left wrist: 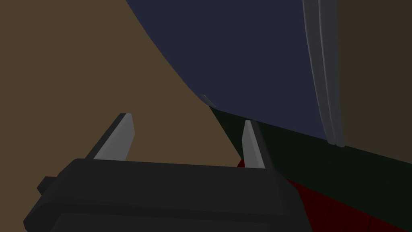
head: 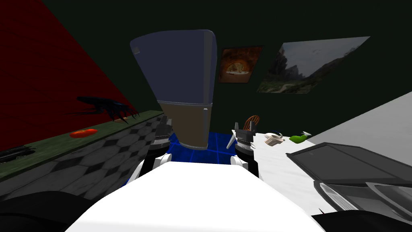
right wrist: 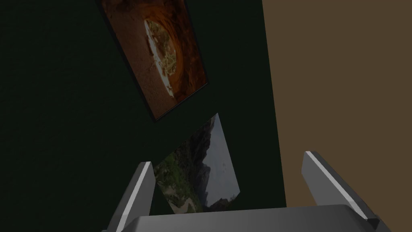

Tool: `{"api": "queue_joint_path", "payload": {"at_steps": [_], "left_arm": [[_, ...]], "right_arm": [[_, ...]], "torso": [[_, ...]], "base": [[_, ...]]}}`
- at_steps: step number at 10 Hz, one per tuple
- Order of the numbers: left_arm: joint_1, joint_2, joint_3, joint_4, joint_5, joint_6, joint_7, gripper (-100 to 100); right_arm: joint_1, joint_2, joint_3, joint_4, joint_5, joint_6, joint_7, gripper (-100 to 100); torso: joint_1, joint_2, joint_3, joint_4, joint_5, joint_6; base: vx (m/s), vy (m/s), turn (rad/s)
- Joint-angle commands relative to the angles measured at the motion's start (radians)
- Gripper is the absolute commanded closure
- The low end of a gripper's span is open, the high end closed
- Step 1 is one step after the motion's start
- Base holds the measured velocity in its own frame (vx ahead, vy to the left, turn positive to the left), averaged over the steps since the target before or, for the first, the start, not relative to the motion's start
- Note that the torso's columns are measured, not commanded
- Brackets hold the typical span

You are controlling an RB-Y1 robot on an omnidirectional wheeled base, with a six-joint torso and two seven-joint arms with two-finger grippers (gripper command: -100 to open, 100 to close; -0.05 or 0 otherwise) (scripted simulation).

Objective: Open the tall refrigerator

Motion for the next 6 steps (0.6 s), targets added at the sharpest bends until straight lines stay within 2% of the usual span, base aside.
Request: {"api": "queue_joint_path", "payload": {"at_steps": [1,6], "left_arm": [[0.0,0.0,0.0,0.0,0.0,0.0,0.0,0],[0.0,0.0,0.0,0.0,0.0,0.0,0.0,0]], "right_arm": [[0.0,0.0,0.0,0.0,0.0,0.0,0.0,0],[0.0,0.0,0.0,0.0,0.0,0.0,0.0,0]], "torso": [[0.0,0.04,-0.082,0.041,0.0,0.0],[0.0,0.396,-0.792,0.396,0.0,0.0]], "base": [[0.0,0.0,0.0],[0.0,0.0,0.0]]}}
